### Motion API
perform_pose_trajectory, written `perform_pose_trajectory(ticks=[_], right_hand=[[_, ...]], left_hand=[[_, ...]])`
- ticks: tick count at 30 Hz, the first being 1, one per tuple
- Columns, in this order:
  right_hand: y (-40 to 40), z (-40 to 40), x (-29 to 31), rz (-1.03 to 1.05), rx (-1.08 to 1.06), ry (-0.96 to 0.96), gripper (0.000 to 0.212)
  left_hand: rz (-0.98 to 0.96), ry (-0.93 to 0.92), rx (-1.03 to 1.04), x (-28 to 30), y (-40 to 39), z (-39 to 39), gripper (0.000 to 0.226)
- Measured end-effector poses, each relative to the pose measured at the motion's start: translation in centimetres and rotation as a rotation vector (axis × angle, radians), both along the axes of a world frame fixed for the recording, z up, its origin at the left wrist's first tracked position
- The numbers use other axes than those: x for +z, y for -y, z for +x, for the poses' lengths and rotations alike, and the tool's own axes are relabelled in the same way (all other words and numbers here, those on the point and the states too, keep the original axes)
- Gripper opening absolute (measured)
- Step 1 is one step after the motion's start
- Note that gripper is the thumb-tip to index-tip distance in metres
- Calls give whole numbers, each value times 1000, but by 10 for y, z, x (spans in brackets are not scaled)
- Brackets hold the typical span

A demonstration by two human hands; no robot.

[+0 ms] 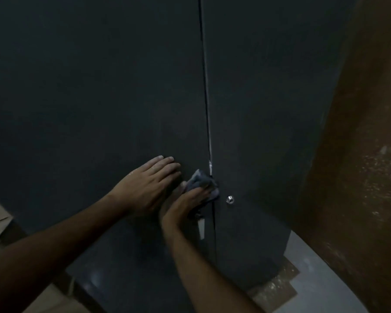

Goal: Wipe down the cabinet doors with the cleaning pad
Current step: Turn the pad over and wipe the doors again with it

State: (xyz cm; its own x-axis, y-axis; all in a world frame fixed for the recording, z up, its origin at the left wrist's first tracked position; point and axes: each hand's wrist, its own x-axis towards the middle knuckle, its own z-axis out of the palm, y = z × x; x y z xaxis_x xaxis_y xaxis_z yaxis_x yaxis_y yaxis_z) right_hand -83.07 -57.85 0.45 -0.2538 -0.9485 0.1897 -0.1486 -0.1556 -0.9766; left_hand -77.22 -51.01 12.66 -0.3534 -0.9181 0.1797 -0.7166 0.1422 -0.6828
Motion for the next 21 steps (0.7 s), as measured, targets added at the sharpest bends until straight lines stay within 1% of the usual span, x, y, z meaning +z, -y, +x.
perform_pose_trajectory(ticks=[2,3,4,6,8,9,11,12,13,15,16,17,18,19,20,21], right_hand=[[-42,20,-19,2,180,-211,85],[-45,18,-24,-32,236,-286,83],[-39,11,-21,-103,241,-315,82],[-6,-10,11,-267,171,-273,80],[38,-23,73,-406,84,-199,74],[57,-21,107,-443,28,-167,71],[68,-3,160,-509,-52,-107,67],[59,9,165,-589,-57,-146,65],[42,21,155,-691,-26,-248,64],[2,30,100,-893,159,-550,67],[-10,22,69,-968,241,-695,70],[-11,8,48,-1039,290,-790,71],[-1,-6,38,-1114,313,-836,70],[14,-17,42,-1153,302,-860,67],[27,-23,56,-1135,241,-848,65],[36,-23,80,-1033,162,-790,64]], left_hand=[[15,6,16,10,-13,9,64],[6,11,4,16,-21,15,63],[-10,18,-14,20,-29,23,62],[-40,-2,-24,25,-47,39,61],[-74,-63,-44,28,-64,53,59],[-92,-83,-56,30,-70,58,58],[-110,-77,-72,35,-80,65,58],[-109,-64,-78,39,-85,67,57],[-110,-49,-87,44,-88,69,57],[-109,-19,-107,52,-93,76,56],[-94,-1,-122,56,-96,80,56],[-81,12,-137,59,-99,85,54],[-78,14,-146,61,-104,90,53],[-83,8,-147,63,-109,96,52],[-93,0,-141,64,-115,102,52],[-107,-7,-127,65,-121,107,52]])
